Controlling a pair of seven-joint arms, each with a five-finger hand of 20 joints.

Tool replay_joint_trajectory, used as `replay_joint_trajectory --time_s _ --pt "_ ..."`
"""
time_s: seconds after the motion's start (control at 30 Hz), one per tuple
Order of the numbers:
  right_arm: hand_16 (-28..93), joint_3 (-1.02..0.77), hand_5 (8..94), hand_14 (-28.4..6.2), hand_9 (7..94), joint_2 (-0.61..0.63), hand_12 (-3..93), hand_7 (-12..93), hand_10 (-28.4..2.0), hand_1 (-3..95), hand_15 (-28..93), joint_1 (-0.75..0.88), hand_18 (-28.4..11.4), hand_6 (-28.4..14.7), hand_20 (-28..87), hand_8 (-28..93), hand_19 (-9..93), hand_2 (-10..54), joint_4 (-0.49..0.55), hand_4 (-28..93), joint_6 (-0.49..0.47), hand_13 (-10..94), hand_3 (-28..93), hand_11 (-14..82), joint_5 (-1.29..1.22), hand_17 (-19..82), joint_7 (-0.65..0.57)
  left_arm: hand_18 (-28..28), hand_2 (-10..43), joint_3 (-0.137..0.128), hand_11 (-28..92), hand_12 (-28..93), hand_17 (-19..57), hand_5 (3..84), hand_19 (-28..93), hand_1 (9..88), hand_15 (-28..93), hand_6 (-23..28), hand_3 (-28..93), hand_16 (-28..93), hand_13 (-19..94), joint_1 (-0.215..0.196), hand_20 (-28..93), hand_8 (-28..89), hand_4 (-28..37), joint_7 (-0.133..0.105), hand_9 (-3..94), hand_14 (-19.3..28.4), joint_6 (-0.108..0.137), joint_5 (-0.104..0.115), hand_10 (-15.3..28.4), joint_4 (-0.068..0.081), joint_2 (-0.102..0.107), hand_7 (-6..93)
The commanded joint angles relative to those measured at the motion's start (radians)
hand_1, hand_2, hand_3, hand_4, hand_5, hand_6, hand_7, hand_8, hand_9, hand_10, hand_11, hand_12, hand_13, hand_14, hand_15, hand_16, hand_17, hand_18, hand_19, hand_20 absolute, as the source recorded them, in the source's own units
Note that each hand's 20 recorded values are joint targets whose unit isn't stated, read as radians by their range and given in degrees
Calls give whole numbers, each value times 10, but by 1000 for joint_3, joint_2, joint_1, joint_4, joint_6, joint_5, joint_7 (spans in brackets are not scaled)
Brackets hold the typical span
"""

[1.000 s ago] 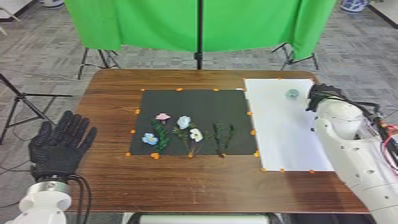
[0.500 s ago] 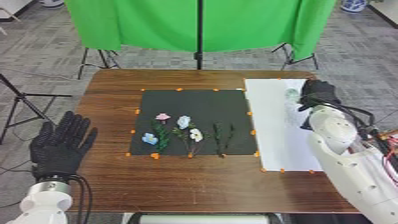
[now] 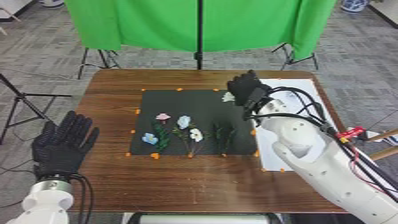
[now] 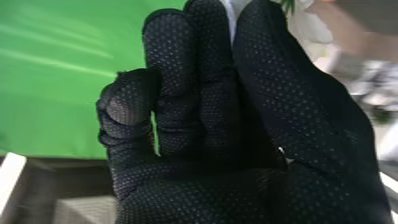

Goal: Arrange flowers

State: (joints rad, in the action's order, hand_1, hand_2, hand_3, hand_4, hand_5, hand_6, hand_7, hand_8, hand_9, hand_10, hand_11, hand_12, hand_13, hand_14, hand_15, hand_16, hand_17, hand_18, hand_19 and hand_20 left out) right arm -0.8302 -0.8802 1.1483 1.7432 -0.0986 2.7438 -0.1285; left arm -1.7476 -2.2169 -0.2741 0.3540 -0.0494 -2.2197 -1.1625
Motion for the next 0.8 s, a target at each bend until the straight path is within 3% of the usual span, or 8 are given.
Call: replay_joint_trajectory --time_s 0.03,0.27,0.57,0.7,0.8 --pt "456 -13 786 -65 884 3 431 272 -102 649 446 56 -207 5 424 39 862 -95 29 -283 -33 708 632 96 -33 368 -21 141 145 -11 253 123 -43 478 333 305 447 97 747 -66 303 -14 168 -103 -280 5 414 162 14 -5 160 5 2 174" --pt "455 2 782 -66 880 17 429 273 -103 648 447 84 -208 4 425 40 863 -95 50 -283 -95 704 636 95 -48 367 -11 142 145 -4 254 123 -44 478 334 306 448 97 747 -67 302 -10 168 -102 -281 10 415 163 9 -1 161 8 0 174" --pt "451 2 776 -69 871 -13 423 267 -104 641 445 86 -211 2 424 33 862 -95 40 -283 -91 699 635 90 -30 363 -13 143 146 6 254 123 -45 479 335 306 448 97 747 -67 302 0 168 -103 -282 22 416 164 16 1 160 17 -4 175" --pt "444 -11 769 -74 867 -24 409 249 -106 634 453 104 -213 1 422 18 860 -95 28 -283 -96 694 637 82 55 360 32 143 146 12 254 123 -45 479 335 307 450 97 749 -67 302 0 168 -103 -282 -4 417 165 26 12 160 18 -4 176" --pt "443 -16 770 -74 861 -27 398 226 -107 634 455 105 -214 -1 420 8 856 -95 16 -283 -91 691 635 78 110 355 53 143 148 9 258 124 -45 484 336 309 450 96 749 -67 305 4 168 -103 -282 0 422 165 24 10 160 21 -1 178"
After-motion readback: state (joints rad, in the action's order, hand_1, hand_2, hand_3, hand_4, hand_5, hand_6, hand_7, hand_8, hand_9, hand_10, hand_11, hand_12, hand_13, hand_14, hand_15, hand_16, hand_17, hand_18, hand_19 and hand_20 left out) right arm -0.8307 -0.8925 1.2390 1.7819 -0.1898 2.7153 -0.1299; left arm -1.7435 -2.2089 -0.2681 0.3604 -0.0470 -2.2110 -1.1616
